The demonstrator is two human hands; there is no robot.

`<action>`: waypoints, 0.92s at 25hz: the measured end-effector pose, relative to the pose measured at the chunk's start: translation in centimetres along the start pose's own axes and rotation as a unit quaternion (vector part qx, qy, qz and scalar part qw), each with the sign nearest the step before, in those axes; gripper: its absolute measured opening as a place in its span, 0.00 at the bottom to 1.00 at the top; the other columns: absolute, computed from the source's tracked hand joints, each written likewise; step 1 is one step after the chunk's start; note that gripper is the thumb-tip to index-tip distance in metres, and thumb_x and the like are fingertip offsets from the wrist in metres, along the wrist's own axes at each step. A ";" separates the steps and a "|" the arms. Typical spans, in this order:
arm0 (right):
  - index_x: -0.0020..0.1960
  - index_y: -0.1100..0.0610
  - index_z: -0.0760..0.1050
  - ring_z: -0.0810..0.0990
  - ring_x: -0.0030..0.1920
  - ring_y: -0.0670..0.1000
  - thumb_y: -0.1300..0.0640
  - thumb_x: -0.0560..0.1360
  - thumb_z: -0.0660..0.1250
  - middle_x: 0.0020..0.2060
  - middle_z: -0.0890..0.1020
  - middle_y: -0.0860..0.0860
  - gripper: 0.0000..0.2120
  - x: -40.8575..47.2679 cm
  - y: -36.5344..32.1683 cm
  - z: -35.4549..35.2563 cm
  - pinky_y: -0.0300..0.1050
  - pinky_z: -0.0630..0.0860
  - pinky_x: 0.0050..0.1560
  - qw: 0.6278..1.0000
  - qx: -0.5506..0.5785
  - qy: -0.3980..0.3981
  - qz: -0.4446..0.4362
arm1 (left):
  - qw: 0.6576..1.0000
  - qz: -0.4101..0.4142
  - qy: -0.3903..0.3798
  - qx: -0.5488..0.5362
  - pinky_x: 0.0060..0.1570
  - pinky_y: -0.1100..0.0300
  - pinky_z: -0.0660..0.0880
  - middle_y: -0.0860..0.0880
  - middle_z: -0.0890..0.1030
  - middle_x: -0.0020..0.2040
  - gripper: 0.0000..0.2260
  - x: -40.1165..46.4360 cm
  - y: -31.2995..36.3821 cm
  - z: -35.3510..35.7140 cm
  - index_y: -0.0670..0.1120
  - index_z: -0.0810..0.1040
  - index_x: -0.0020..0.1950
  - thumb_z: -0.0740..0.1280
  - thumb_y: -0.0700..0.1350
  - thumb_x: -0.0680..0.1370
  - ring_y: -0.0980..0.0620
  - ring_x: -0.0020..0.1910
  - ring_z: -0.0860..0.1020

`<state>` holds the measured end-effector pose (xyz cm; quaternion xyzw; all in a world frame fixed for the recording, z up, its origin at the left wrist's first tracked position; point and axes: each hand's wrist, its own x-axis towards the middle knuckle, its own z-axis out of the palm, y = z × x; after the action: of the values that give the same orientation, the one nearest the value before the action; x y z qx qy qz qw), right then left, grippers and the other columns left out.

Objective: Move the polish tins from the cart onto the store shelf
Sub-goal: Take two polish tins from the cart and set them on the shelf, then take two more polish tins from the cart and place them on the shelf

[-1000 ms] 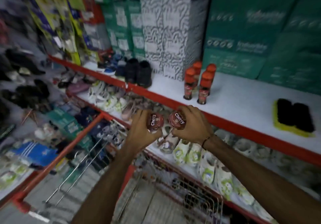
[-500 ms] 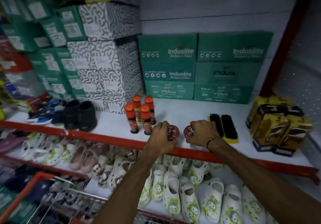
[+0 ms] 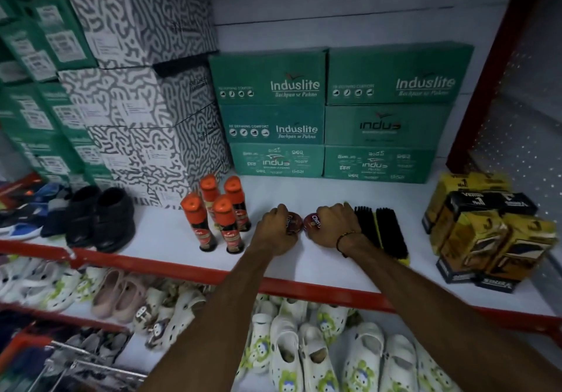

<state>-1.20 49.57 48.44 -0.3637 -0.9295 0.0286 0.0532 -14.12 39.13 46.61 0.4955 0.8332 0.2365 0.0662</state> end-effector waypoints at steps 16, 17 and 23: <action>0.61 0.56 0.77 0.76 0.52 0.57 0.54 0.70 0.66 0.52 0.82 0.53 0.20 -14.4 -11.9 5.5 0.53 0.70 0.50 0.931 0.182 0.264 -0.172 | 0.943 0.009 0.333 -0.007 0.56 0.50 0.73 0.38 0.79 0.57 0.11 -20.5 -7.3 0.4 0.37 0.79 0.54 0.68 0.37 0.72 0.38 0.56 0.76; 0.60 0.57 0.77 0.76 0.51 0.57 0.54 0.70 0.66 0.52 0.82 0.53 0.19 -15.8 -13.1 7.2 0.53 0.70 0.50 0.932 0.186 0.246 -0.193 | 0.944 -0.009 0.331 -0.004 0.55 0.49 0.73 0.37 0.79 0.57 0.11 -22.4 -8.7 1.6 0.36 0.79 0.54 0.68 0.37 0.73 0.38 0.55 0.77; 0.61 0.58 0.76 0.77 0.51 0.60 0.56 0.72 0.65 0.52 0.81 0.56 0.18 -24.0 -16.2 23.1 0.54 0.72 0.49 0.947 0.157 0.023 -0.280 | 0.974 -0.155 0.159 0.044 0.52 0.46 0.78 0.37 0.80 0.56 0.13 -33.9 -18.7 14.0 0.38 0.79 0.56 0.67 0.38 0.73 0.35 0.54 0.79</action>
<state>2.69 21.08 25.13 -0.0762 -0.9762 0.1496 0.1370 -7.16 7.29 21.48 0.3186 0.9093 0.2625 -0.0527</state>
